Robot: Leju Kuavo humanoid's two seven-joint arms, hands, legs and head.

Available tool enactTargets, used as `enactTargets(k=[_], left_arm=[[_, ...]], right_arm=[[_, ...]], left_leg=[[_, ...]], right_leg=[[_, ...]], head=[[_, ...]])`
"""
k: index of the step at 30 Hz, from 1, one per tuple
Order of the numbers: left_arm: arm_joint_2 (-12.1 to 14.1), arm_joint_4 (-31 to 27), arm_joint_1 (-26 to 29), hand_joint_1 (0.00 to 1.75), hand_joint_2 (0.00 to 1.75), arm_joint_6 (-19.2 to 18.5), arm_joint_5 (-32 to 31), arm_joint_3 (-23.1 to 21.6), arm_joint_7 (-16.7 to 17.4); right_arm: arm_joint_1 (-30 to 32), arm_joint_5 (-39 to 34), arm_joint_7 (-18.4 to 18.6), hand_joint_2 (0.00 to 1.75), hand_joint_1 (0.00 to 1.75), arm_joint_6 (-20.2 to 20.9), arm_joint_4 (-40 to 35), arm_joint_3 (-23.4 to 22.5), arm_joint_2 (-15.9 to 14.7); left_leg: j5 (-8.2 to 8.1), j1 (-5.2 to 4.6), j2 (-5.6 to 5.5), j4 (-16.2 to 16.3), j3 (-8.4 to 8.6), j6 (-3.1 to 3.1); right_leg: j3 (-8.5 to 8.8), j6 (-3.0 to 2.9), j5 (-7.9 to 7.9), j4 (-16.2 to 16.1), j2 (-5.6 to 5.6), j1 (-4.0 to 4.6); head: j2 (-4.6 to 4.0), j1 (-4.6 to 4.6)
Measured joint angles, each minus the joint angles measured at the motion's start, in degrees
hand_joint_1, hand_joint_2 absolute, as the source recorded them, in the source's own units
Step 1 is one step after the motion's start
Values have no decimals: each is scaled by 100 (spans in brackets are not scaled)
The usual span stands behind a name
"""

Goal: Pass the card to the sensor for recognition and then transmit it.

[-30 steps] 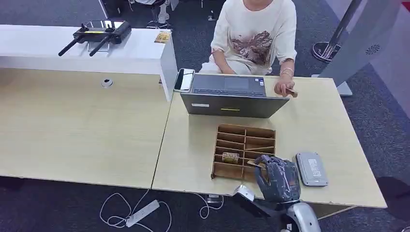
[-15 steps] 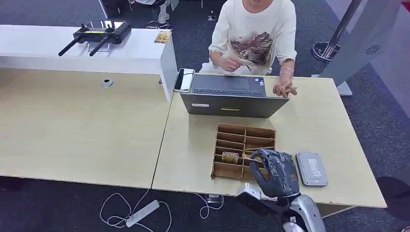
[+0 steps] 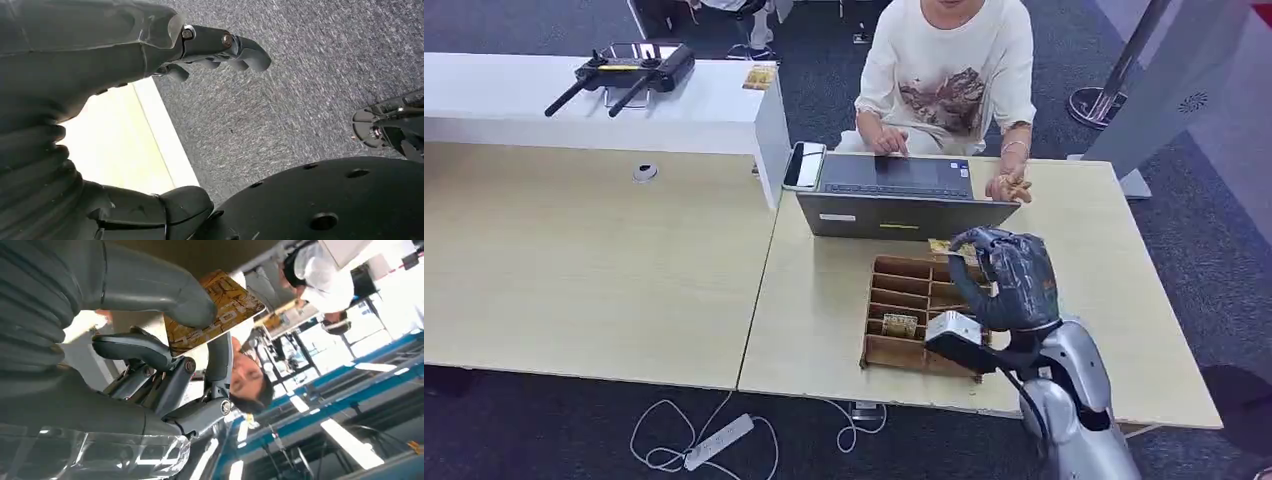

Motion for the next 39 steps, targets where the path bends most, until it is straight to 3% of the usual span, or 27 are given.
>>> enactTargets(k=[9, 18, 30, 39], left_arm=[[7, 0, -10, 0, 175, -37, -13, 37, 9], [28, 0, -10, 0, 175, -94, -35, 55, -44], [61, 0, -27, 0, 175, -118, -85, 55, 9], [79, 0, -51, 0, 175, -138, -118, 55, 20]], right_arm=[[-1407, -346, 24, 175, 175, 295, 753, 214, -22], [-2317, -499, 151, 175, 175, 466, 1557, 317, 59], [-4073, -481, 558, 175, 175, 813, 3575, 387, 544], [-4915, -477, 868, 175, 173, 857, 4876, 391, 822]], left_leg=[[6, 0, -2, 0, -1, -3], [9, 0, -4, 0, -2, -1], [16, 1, -5, 1, -3, -6], [17, 1, -5, 1, -3, -7]], right_leg=[[0, 1, 6, 1, -1, 0], [0, 0, 7, 3, -2, 0], [-5, -6, 12, 9, -3, 1], [-6, -6, 13, 9, -3, 1]], head=[[0, -4], [0, -2], [0, -2], [0, 0]])
